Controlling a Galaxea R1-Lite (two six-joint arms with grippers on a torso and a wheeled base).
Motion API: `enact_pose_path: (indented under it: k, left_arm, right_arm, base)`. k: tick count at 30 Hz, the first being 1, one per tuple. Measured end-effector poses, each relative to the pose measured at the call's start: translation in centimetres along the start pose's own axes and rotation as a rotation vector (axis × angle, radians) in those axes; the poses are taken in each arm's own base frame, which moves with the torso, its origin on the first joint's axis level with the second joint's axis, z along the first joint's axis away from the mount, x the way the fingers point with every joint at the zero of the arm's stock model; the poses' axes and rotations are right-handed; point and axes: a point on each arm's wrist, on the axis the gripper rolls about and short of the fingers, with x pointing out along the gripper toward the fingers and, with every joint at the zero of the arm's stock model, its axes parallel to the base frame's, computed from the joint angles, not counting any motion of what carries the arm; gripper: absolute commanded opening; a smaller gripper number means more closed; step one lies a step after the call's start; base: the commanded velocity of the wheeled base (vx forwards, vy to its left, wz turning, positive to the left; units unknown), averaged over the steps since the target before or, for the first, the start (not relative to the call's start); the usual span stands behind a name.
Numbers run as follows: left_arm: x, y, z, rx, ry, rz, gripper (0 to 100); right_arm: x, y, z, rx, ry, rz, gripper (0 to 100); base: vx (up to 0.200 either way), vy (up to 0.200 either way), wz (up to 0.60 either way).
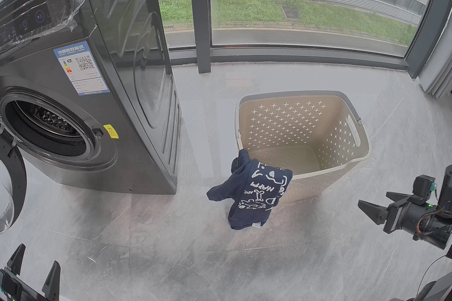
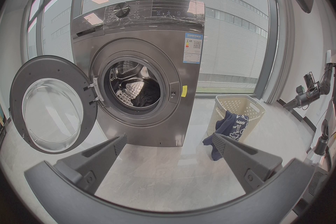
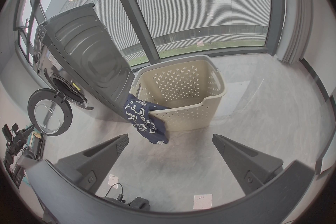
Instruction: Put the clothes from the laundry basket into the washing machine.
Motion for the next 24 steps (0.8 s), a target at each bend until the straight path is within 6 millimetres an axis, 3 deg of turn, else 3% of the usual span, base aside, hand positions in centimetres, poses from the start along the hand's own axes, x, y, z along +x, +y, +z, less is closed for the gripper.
enact_pose_path:
  k: [6, 24]
  left_arm:
    - [0.0, 0.0, 0.0, 0.000, 0.000, 0.000, 100]
    - [0.0, 0.0, 0.0, -0.001, 0.001, -0.001, 100]
  right_arm:
    - [3.1, 1.8, 0.1, -0.002, 0.042, 0.017, 100]
    - [8.7, 5.6, -0.9, 0.002, 0.116, 0.111, 100]
  base:
    - [0.000, 0.000, 0.00]
    - [0.000, 0.000, 0.00]
